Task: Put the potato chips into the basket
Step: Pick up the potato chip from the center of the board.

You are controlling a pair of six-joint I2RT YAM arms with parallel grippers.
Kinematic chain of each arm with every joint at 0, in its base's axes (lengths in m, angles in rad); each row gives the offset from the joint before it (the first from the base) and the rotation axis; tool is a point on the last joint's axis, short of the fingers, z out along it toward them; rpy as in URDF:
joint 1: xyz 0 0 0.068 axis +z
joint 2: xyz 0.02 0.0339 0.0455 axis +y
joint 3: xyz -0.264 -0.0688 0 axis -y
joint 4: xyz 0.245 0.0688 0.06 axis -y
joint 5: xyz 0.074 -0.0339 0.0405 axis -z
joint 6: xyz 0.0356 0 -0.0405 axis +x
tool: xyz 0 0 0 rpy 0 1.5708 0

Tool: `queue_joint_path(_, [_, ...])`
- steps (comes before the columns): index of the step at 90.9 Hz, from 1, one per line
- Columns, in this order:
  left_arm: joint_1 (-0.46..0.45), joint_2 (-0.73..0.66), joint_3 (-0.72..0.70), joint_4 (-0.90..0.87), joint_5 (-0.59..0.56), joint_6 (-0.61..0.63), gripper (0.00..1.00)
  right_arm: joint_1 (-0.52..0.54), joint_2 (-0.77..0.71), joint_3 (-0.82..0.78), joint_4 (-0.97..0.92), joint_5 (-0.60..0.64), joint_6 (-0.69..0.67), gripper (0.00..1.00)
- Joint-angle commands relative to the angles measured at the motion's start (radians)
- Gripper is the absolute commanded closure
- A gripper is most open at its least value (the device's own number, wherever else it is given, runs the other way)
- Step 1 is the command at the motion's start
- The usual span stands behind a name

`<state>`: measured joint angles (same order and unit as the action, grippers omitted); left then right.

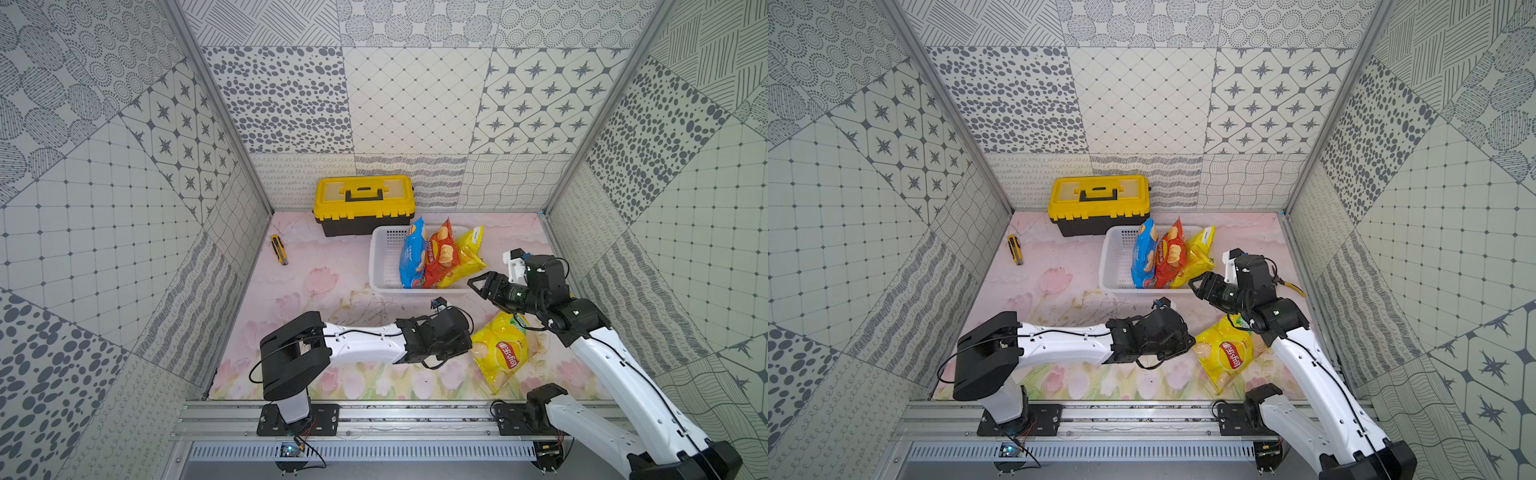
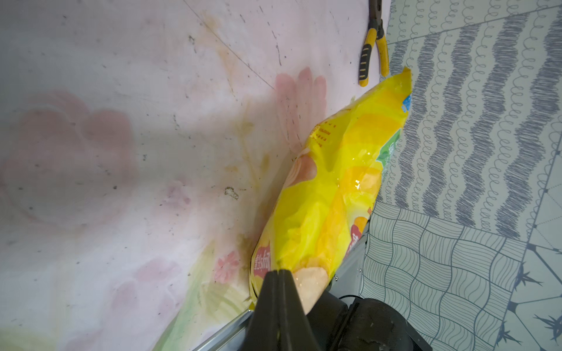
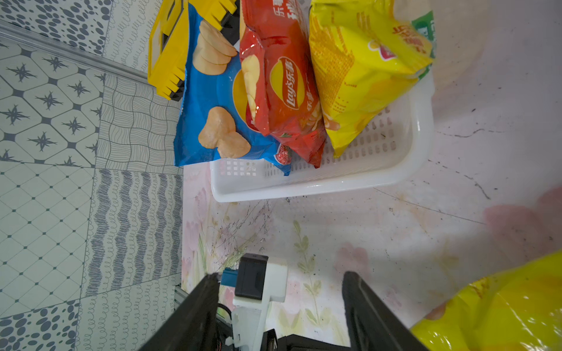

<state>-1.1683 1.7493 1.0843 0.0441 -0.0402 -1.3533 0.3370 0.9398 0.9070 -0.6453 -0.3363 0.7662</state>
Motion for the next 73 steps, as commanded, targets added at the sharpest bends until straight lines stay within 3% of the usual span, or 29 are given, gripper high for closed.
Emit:
queue_joint_path(1, [0.021,0.007,-0.007,-0.072,-0.008,0.045,1.00,0.004,0.008,0.000,0.044,0.002,-0.018,0.32])
queue_joint_path(29, [0.025,-0.014,-0.037,-0.109,-0.059,0.039,1.00,0.003,0.015,-0.007,0.017,0.036,-0.046,0.31])
queue_joint_path(52, [0.020,0.010,-0.082,-0.086,-0.053,0.007,0.49,0.003,0.014,-0.034,0.019,0.037,-0.050,0.31])
queue_joint_path(61, [0.005,0.020,-0.108,-0.054,-0.046,-0.010,0.42,0.003,0.016,-0.036,0.023,0.032,-0.049,0.31])
queue_joint_path(73, [-0.015,0.020,-0.142,0.041,-0.046,-0.008,0.42,0.003,0.014,-0.048,0.043,0.016,-0.036,0.31])
